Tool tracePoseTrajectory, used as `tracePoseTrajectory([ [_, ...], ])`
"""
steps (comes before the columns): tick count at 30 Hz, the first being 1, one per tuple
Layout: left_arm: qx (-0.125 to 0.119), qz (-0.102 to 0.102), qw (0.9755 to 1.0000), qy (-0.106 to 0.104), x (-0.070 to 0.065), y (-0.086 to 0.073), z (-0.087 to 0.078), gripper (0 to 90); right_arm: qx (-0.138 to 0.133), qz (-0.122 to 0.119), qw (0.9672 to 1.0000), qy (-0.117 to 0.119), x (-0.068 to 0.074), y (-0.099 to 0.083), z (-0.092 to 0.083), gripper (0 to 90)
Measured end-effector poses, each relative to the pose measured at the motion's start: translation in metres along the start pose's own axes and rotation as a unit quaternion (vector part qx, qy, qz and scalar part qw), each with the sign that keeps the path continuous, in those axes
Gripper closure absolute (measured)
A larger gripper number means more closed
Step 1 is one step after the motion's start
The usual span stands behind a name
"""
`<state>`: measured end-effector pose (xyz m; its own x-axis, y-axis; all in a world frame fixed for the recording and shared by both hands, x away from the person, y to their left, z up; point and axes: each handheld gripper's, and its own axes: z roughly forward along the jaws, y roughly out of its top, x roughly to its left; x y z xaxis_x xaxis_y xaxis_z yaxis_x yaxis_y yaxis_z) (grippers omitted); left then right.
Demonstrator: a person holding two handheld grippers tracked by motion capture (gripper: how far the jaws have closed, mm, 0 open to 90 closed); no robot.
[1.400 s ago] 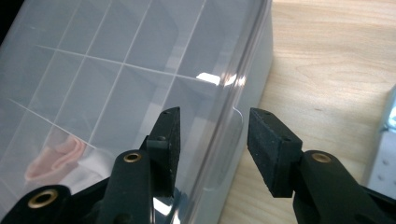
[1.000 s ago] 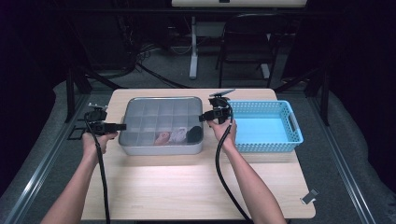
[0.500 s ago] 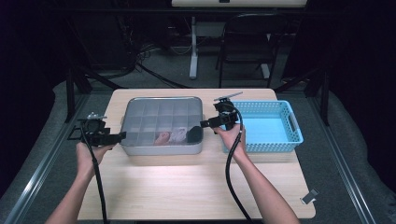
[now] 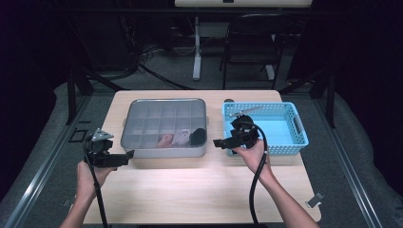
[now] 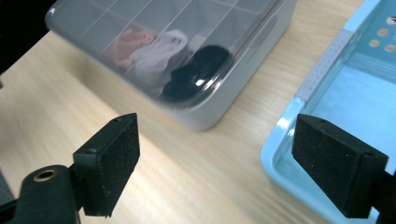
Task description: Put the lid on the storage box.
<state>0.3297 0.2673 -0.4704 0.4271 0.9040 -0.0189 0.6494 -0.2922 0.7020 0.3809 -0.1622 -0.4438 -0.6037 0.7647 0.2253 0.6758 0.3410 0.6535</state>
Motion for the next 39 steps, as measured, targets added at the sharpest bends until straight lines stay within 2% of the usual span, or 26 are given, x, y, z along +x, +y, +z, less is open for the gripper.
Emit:
tracePoseTrajectory([
  [5,-0.005,0.021,0.9997,-0.006,-0.022,-0.014,-0.008,5.6,-0.001,-0.014,0.9999,0.0,0.004,-0.019,-0.015,13.3],
  [8,-0.006,0.026,0.9996,-0.004,-0.027,-0.018,-0.011,2.4,0.006,-0.016,0.9998,-0.009,0.002,-0.03,-0.02,12.1],
  [11,-0.005,0.031,0.9995,-0.008,-0.035,-0.029,-0.016,0.9,0.008,-0.006,0.9999,-0.014,-0.003,-0.046,-0.025,10.8],
  [13,0.003,0.036,0.9993,-0.009,-0.038,-0.036,-0.017,0.3,0.008,0.002,0.9998,-0.021,-0.009,-0.063,-0.032,9.4],
  [15,0.01,0.036,0.9992,-0.013,-0.041,-0.044,-0.016,0.3,0.01,0.007,0.9997,-0.023,-0.011,-0.068,-0.035,9.1],
  [16,0.016,0.036,0.9991,-0.016,-0.043,-0.047,-0.016,0.2,0.009,0.016,0.9994,-0.028,-0.015,-0.08,-0.041,8.9],
  [17,0.02,0.037,0.999,-0.016,-0.044,-0.051,-0.016,0.2,0.009,0.016,0.9994,-0.028,-0.015,-0.08,-0.041,8.9],
  [18,0.025,0.039,0.9988,-0.016,-0.046,-0.055,-0.015,0.2,0.01,0.022,0.999,-0.037,-0.018,-0.092,-0.047,8.3],
  [21,0.034,0.034,0.9986,-0.02,-0.048,-0.068,-0.012,0.2,0.01,0.03,0.9985,-0.044,-0.022,-0.104,-0.053,7.6],
  [23,0.042,0.03,0.9984,-0.024,-0.05,-0.077,-0.01,0.2,0.011,0.044,0.9975,-0.054,-0.027,-0.122,-0.058,6.8],
  [24,0.042,0.03,0.9984,-0.024,-0.05,-0.077,-0.01,0.1,0.011,0.044,0.9975,-0.054,-0.027,-0.122,-0.058,6.8],
  [25,0.049,0.033,0.998,-0.024,-0.052,-0.082,-0.008,0.1,0.015,0.051,0.9968,-0.059,-0.03,-0.134,-0.06,6.0],
  [27,0.051,0.036,0.9978,-0.021,-0.054,-0.086,-0.006,0.1,0.025,0.057,0.996,-0.065,-0.032,-0.143,-0.061,5.2],
  [31,0.05,0.028,0.998,-0.026,-0.054,-0.092,-0.002,0.1,0.027,0.058,0.9951,-0.075,-0.033,-0.154,-0.06,5.0],
  [34,0.061,0.038,0.9972,-0.019,-0.053,-0.095,0.003,0.0,0.04,0.06,0.9948,-0.071,-0.034,-0.159,-0.055,3.0],
  [39,0.061,0.022,0.9977,-0.018,-0.046,-0.097,0.005,0.0,0.055,0.055,0.994,-0.077,-0.036,-0.162,-0.051,1.7],
])
